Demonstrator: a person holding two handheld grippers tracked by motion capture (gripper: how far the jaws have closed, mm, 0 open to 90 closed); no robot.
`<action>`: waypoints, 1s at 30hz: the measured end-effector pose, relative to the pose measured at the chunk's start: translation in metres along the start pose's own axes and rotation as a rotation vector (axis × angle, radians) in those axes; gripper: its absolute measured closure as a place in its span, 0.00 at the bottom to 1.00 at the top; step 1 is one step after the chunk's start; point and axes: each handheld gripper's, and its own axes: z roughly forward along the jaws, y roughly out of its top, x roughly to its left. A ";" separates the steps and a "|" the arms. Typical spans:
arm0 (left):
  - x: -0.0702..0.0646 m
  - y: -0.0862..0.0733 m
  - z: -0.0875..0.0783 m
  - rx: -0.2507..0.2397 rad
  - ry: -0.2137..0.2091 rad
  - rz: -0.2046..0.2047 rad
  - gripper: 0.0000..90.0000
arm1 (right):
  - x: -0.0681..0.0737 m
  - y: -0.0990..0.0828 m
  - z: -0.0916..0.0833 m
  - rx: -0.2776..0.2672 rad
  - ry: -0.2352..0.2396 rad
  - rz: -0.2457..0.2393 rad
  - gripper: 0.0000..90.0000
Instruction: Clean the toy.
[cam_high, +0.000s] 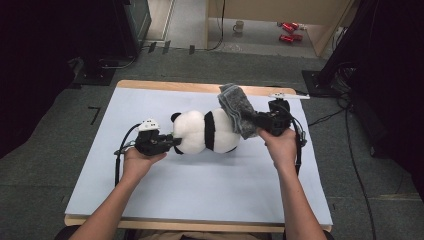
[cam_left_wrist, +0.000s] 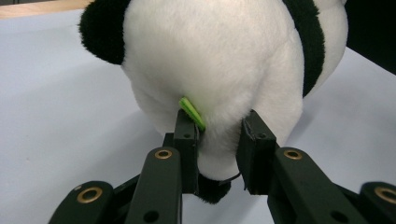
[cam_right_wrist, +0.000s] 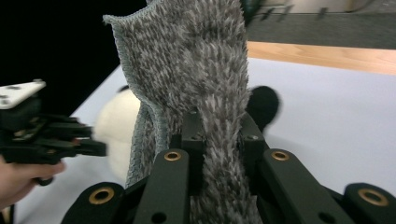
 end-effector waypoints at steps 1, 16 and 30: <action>-0.001 0.000 0.000 -0.001 -0.001 0.001 0.80 | 0.005 0.000 0.003 0.006 0.014 -0.011 0.87; -0.011 0.002 0.000 -0.013 0.012 0.041 0.80 | 0.065 -0.025 0.072 0.107 0.191 -0.088 0.87; -0.007 0.003 -0.001 -0.001 0.006 0.025 0.81 | 0.043 -0.028 0.071 0.180 0.052 -0.117 0.88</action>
